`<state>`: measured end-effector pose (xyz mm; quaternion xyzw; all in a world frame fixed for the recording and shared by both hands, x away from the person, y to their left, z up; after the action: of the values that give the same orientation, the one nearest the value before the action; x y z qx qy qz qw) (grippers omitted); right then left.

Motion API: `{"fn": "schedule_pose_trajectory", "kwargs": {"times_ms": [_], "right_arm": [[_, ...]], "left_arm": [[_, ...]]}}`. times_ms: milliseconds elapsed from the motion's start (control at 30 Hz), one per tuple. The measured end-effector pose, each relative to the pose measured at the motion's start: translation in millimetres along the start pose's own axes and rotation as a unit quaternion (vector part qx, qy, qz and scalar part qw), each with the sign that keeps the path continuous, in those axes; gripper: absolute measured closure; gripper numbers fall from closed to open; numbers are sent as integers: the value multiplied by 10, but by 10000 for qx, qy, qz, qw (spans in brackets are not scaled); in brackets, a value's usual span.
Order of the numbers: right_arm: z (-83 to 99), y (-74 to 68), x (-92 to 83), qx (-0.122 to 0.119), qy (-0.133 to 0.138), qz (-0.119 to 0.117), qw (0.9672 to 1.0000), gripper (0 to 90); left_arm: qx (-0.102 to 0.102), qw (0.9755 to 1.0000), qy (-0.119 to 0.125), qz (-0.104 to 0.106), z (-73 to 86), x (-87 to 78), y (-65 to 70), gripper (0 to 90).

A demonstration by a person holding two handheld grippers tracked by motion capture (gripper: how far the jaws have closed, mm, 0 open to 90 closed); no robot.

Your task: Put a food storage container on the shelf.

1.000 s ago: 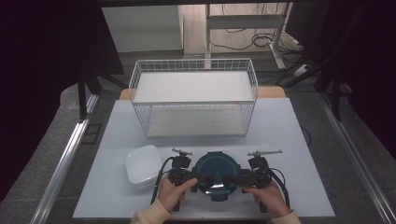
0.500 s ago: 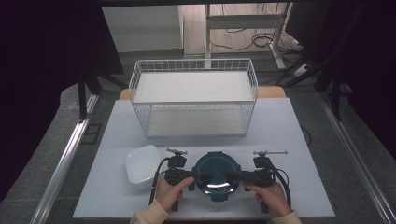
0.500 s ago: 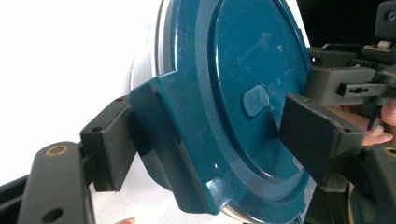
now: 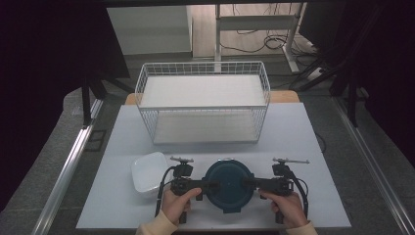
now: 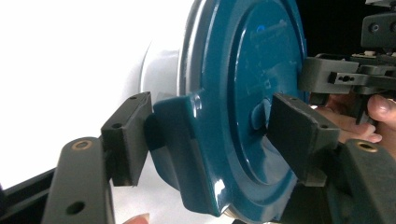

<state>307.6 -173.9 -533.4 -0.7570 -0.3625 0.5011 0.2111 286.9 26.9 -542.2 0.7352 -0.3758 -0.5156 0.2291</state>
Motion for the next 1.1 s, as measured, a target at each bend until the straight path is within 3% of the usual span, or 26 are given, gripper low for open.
{"fn": "schedule_pose_trajectory", "kwargs": {"times_ms": [333, 500, 800, 967, 1100], "right_arm": [[-29, -64, -51, -217, 90, 16, 9997, 397], [-44, -104, -69, -335, 138, 7, 9993, 398], [-82, -147, -106, -458, 218, 9, 9987, 405], [-116, -217, -155, -578, 304, -51, 9979, 409], [-139, -256, -146, -602, 316, -90, 9976, 409]], "left_arm": [[-6, 9999, 39, 95, 0, -39, 16, 360], [149, 9998, 35, 90, -35, -84, 37, 364], [175, 9997, 28, 181, -103, -120, 51, 368], [371, 9991, 150, 152, -171, -209, 114, 370], [363, 9990, 215, 127, -194, -256, 120, 370]]}}
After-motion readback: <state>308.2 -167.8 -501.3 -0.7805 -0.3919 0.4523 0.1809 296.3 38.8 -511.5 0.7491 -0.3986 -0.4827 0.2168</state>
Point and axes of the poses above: each handheld gripper's, and its own axes: x roughly forward along the jaws, z roughly out of its underside, y roughly to its right, the point moved 7 cm from there along x, roughly forward along the jaws, and after that the axes turned 5 degrees about -y, right-handed, at the moved point
